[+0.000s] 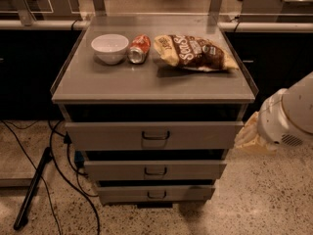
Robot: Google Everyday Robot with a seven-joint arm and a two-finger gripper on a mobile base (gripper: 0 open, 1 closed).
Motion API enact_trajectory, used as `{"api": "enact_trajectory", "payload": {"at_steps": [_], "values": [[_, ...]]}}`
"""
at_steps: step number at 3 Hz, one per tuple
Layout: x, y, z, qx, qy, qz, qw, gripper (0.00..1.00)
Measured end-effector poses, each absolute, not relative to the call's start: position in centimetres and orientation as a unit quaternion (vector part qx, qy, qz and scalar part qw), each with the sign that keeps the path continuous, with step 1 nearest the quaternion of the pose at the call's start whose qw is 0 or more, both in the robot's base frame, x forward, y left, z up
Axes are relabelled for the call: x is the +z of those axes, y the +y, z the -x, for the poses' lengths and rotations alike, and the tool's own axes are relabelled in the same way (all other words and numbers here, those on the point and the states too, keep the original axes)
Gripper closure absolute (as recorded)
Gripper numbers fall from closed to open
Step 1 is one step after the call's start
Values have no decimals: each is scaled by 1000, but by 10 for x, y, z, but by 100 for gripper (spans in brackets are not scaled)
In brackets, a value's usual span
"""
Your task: Open bottom drawer
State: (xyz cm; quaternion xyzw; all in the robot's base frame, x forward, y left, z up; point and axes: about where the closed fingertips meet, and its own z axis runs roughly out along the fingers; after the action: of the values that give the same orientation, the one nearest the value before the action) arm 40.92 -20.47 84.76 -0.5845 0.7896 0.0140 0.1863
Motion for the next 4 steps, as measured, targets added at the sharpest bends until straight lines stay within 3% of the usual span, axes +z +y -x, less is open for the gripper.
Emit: {"api": "enact_trajectory", "payload": {"at_steps": [1, 3, 4], "values": [[808, -208, -407, 12, 786, 590, 184, 100], [630, -214, -393, 55, 784, 580, 212, 100], [630, -214, -393, 55, 784, 580, 212, 100]]}}
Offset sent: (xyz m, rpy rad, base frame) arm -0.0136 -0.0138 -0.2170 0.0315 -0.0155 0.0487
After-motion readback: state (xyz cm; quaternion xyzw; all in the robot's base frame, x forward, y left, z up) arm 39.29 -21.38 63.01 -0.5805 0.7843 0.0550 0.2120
